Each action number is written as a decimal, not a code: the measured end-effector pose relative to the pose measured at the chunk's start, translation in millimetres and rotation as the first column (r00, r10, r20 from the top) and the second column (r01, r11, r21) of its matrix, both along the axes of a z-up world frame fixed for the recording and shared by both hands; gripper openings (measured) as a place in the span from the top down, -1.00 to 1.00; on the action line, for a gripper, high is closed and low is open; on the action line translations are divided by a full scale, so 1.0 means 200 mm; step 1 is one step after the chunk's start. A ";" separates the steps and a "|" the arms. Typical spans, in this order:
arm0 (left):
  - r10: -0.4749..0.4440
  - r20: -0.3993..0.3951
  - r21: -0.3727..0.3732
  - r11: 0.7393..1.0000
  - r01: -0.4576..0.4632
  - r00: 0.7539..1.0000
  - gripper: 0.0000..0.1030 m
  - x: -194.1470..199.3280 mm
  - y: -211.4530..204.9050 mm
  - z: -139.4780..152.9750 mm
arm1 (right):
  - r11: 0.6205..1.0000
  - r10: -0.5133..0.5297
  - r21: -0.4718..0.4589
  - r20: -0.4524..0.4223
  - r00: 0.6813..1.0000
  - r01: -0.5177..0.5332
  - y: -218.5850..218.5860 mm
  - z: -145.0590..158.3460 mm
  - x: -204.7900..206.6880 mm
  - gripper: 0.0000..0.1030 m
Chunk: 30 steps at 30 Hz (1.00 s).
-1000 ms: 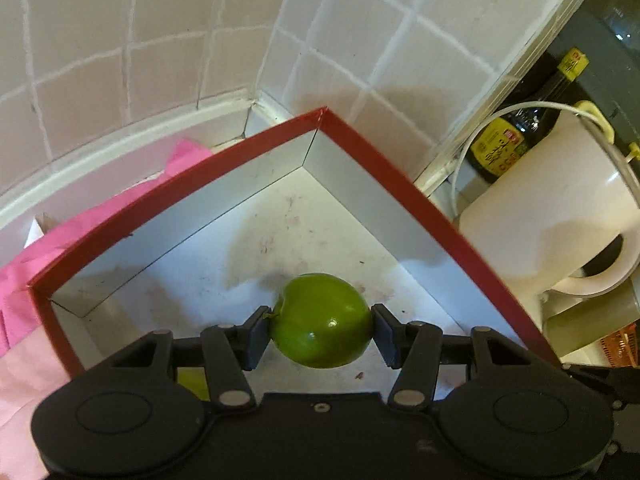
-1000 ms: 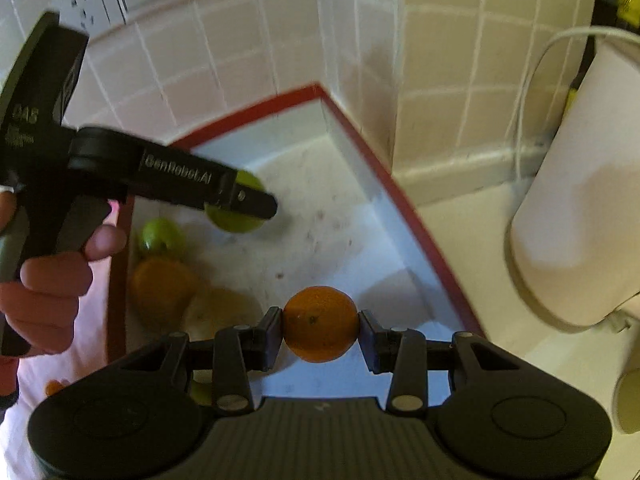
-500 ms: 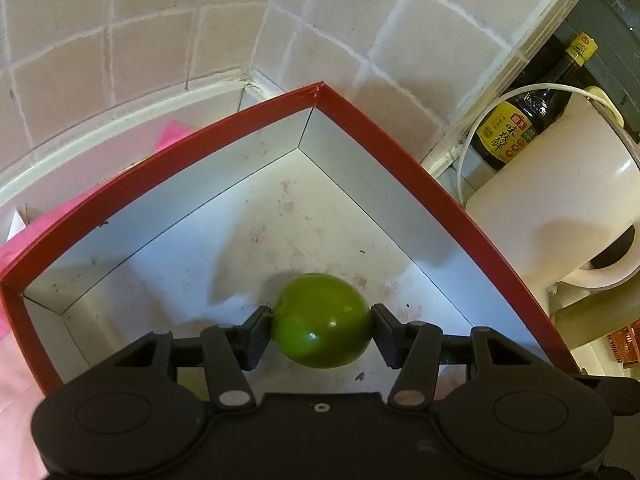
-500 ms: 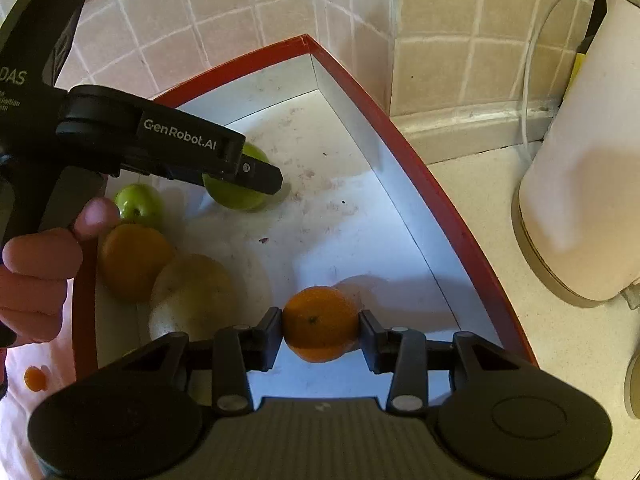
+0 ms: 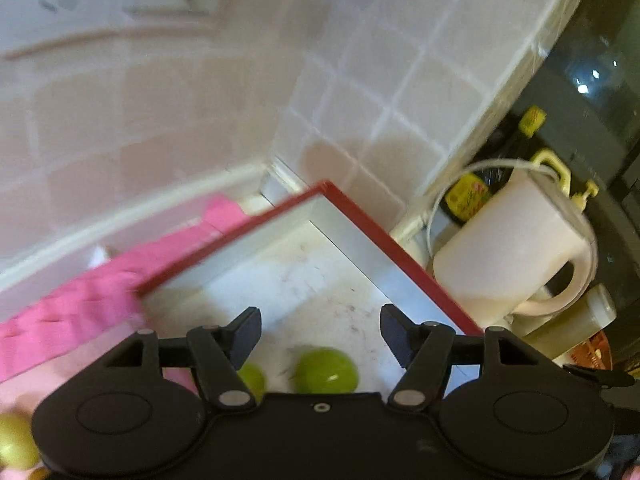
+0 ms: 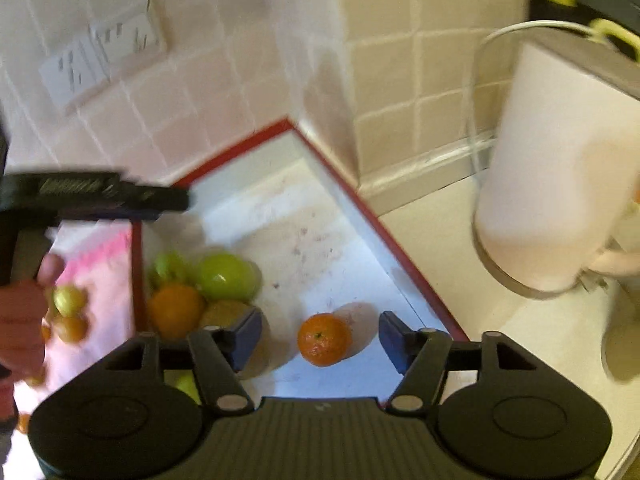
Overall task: Organize fruits
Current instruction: 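Move both open tools back over the remaining fruit on the cloth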
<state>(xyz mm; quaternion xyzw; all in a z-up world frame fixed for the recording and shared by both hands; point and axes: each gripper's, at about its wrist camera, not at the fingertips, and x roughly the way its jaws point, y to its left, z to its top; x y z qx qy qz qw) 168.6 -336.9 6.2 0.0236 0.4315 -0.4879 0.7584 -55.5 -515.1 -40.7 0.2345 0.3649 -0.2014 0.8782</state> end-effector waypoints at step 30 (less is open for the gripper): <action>0.451 0.171 -0.070 0.893 -0.446 0.876 -0.52 -0.20 1.78 0.26 | 0.928 0.373 -0.069 0.121 0.920 -0.367 0.97 0.33 0.33 -0.40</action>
